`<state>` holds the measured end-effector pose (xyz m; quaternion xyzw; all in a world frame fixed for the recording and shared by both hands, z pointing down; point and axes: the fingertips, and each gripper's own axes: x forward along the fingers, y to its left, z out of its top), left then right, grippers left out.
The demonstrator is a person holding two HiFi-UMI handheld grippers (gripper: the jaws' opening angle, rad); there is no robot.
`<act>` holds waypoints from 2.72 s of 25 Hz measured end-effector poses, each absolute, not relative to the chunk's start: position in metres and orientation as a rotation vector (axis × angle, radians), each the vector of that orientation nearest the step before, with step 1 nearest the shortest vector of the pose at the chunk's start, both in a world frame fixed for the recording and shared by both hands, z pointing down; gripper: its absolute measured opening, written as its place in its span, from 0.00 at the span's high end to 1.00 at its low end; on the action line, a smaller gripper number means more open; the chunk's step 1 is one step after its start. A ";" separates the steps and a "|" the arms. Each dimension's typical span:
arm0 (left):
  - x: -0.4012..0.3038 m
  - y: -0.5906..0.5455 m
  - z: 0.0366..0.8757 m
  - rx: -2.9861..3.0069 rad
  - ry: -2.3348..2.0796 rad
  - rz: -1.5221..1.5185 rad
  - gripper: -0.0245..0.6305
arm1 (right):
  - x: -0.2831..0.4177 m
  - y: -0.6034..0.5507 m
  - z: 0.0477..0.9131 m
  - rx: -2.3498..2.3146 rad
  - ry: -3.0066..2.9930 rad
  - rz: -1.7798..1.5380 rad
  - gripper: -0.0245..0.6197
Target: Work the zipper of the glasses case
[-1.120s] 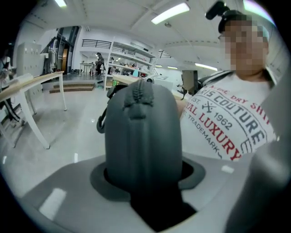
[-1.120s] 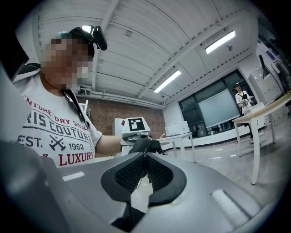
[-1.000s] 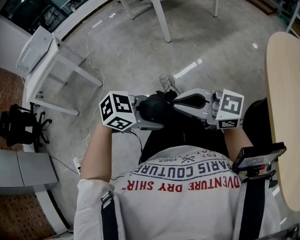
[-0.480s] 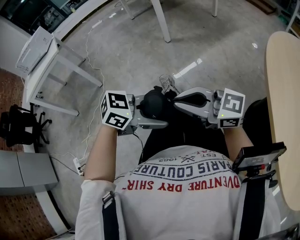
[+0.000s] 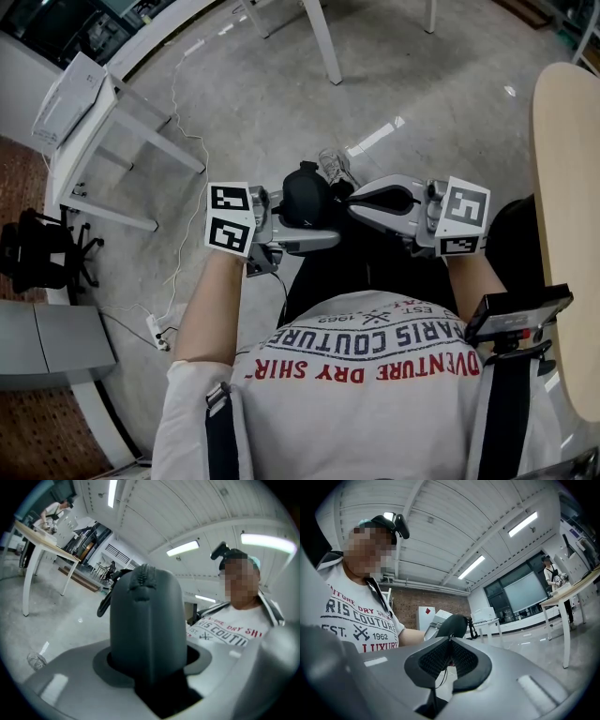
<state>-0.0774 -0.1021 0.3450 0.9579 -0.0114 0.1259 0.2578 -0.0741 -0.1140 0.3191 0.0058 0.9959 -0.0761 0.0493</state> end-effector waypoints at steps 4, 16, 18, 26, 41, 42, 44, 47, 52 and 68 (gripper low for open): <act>-0.076 -0.106 0.340 2.557 -0.043 0.248 0.59 | -0.074 -0.114 0.321 0.015 3.040 -0.234 0.95; -0.074 -0.114 0.339 2.407 -0.090 0.117 0.59 | -0.073 -0.118 0.322 -0.041 3.077 -0.135 0.97; -0.074 -0.117 0.340 2.367 -0.098 0.084 0.59 | -0.073 -0.118 0.325 -0.061 3.107 -0.084 0.97; -0.084 -0.134 0.332 2.195 -0.121 -0.108 0.59 | -0.079 -0.114 0.334 -0.035 3.169 0.037 0.97; -0.096 -0.157 0.324 2.029 -0.233 -0.341 0.59 | -0.082 -0.104 0.345 0.033 3.210 0.018 0.97; -0.098 -0.160 0.322 2.026 -0.251 -0.355 0.59 | -0.082 -0.105 0.345 0.033 3.210 0.025 0.97; -0.100 -0.165 0.320 2.024 -0.292 -0.378 0.59 | -0.082 -0.105 0.344 0.026 3.211 0.005 0.97; -0.109 -0.176 0.313 2.007 -0.365 -0.458 0.59 | -0.082 -0.105 0.344 0.037 3.208 0.008 0.97; -0.117 -0.186 0.307 1.990 -0.430 -0.544 0.59 | -0.083 -0.106 0.343 0.025 3.195 -0.039 0.97; -0.140 -0.209 0.304 1.899 -0.586 -0.780 0.59 | -0.087 -0.101 0.348 0.040 3.198 -0.063 0.97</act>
